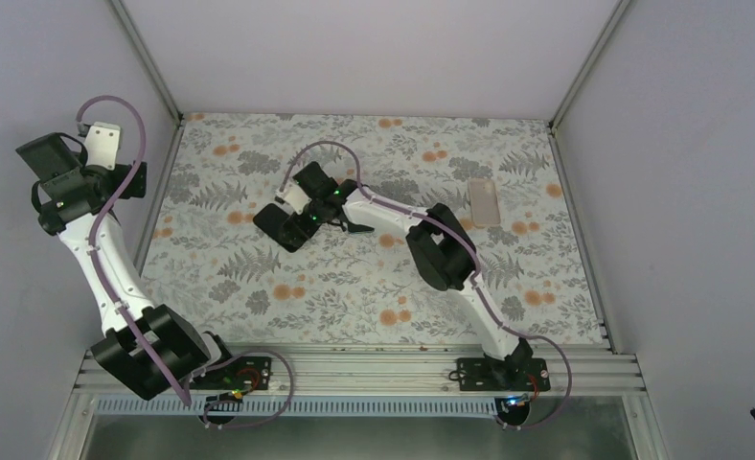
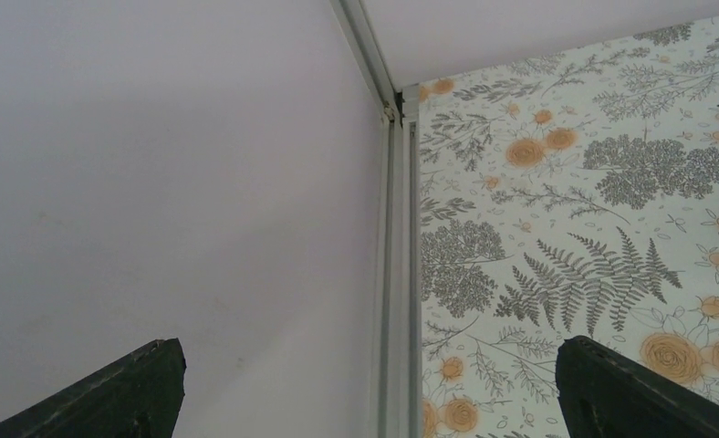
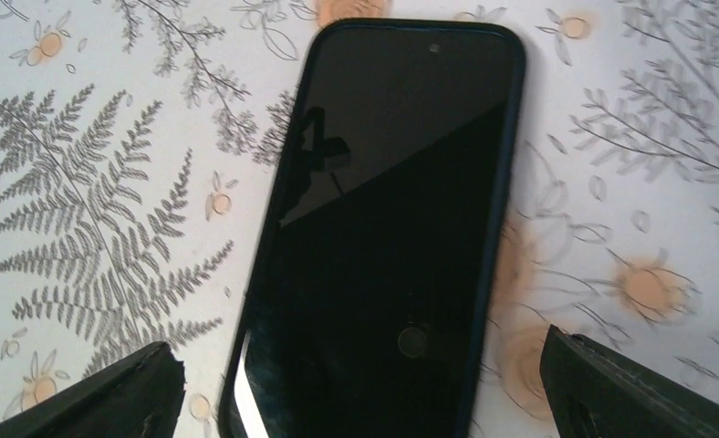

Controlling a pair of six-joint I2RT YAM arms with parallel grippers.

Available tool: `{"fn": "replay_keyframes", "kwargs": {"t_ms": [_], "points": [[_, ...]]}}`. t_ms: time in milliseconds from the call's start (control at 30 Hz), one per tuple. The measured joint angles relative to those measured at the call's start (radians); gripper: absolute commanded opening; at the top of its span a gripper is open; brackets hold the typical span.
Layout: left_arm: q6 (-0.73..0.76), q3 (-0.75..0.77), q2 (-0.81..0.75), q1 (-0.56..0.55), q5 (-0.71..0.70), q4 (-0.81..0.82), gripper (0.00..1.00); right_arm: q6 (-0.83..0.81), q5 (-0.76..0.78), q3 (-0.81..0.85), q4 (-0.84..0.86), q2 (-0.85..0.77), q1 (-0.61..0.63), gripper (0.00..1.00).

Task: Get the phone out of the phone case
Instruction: Pick up the phone at the center of the board.

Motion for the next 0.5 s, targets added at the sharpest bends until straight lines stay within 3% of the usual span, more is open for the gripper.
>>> {"fn": "replay_keyframes", "kwargs": {"t_ms": [500], "points": [[-0.024,-0.074,-0.005,0.036,0.043,0.021,1.0,0.029,0.08,0.069,0.014,0.089,0.036,1.0]]}}
